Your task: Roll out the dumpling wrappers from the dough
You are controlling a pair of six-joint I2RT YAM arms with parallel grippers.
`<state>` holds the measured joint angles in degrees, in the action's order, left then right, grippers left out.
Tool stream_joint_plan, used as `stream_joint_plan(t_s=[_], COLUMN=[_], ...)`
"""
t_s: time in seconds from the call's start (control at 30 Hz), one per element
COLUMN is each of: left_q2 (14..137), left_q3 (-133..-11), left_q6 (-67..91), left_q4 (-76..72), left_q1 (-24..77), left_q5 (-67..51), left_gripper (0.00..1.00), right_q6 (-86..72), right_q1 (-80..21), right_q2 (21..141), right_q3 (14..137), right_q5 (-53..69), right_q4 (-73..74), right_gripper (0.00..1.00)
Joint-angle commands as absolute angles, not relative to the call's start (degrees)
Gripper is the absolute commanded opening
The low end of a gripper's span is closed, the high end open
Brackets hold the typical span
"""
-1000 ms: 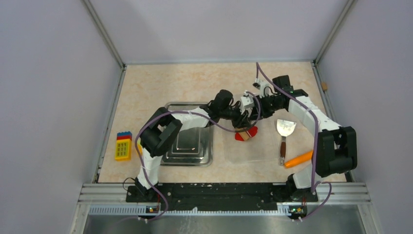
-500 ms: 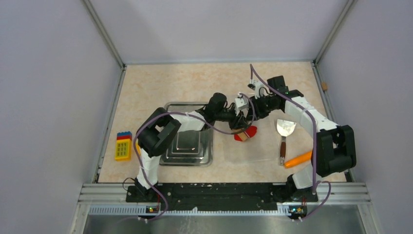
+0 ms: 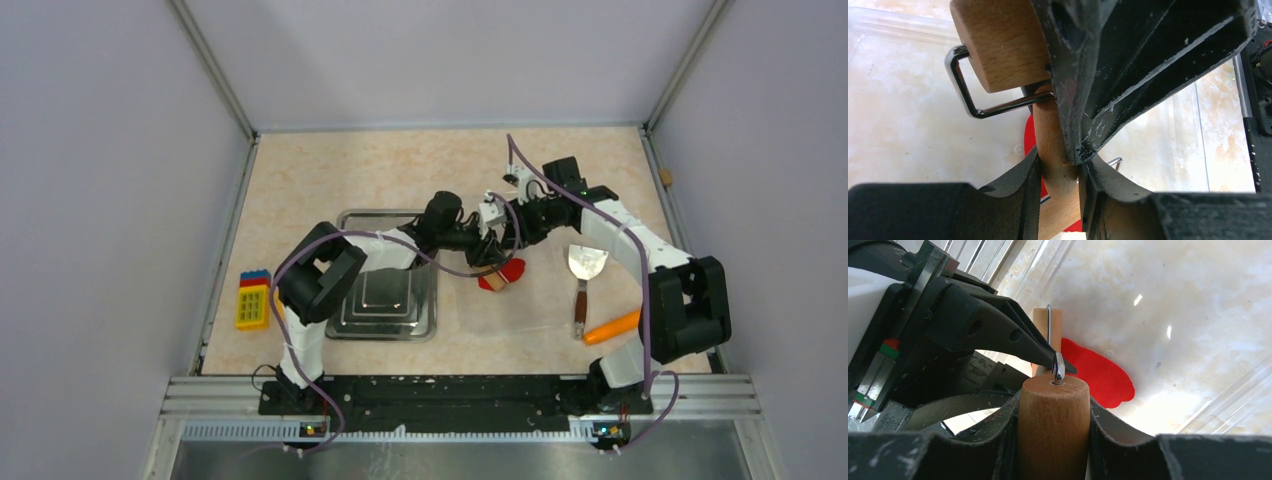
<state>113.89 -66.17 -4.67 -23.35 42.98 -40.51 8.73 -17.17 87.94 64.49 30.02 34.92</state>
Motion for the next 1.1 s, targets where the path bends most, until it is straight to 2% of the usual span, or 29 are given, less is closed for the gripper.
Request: stream_joint_plan(t_s=[0.0, 0.6, 1.07], left_q2=[113.2, 108.6, 105.7], left_q3=[-63.1, -53.9, -49.8], left_q6=[-7.3, -8.1, -10.3], left_q4=[-13.4, -13.0, -11.6], left_q1=[42.7, 43.7, 43.7], left_q5=[-39.6, -39.9, -40.3], left_gripper=[0.0, 0.0, 0.0], right_q6=[10.9, 6.6, 2.9], right_q1=[-20.1, -25.0, -27.6], right_q2=[89.4, 87.5, 89.9], right_q3=[60.4, 55.3, 57.4], right_q5=[25.4, 26.0, 26.8], right_q4=[36.2, 35.7, 36.1], right_gripper=[0.0, 0.0, 0.0])
